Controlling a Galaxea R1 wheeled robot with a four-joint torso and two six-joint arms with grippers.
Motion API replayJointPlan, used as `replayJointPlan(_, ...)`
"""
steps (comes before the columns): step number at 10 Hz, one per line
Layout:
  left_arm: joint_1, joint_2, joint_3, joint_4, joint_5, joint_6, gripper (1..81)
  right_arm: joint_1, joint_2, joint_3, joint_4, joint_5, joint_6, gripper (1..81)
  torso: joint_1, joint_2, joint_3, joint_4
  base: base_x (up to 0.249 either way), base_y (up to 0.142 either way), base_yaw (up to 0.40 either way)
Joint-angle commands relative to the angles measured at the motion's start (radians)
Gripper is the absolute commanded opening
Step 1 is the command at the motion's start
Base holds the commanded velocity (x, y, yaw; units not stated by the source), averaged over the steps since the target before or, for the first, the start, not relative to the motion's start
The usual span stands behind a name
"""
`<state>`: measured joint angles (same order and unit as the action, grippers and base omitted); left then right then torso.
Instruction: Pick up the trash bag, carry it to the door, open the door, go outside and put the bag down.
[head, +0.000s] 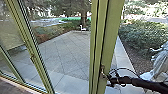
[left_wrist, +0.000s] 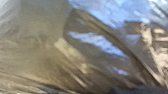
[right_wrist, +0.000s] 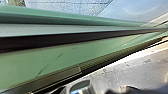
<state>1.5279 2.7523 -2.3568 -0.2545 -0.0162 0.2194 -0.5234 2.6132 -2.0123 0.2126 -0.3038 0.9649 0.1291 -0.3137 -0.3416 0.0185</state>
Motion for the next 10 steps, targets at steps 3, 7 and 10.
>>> replayJointPlan(3,-0.024,-0.026,0.007,-0.005,0.071,0.003,1.0,-0.019,0.046,-0.080,-0.053,-0.164,0.061,81.1,-0.001,-0.001,-0.076,-0.001,0.000,0.000,0.000)
replayJointPlan(7,-0.019,-0.026,0.007,-0.005,0.071,0.005,1.0,0.015,0.044,-0.094,-0.051,-0.166,0.061,81.1,-0.001,-0.001,-0.067,-0.001,0.044,0.000,0.000)
replayJointPlan(10,-0.016,-0.026,0.007,-0.005,0.071,0.003,1.0,0.025,0.043,-0.094,-0.050,-0.166,0.063,81.1,-0.002,-0.001,-0.068,-0.002,0.134,0.000,0.000)
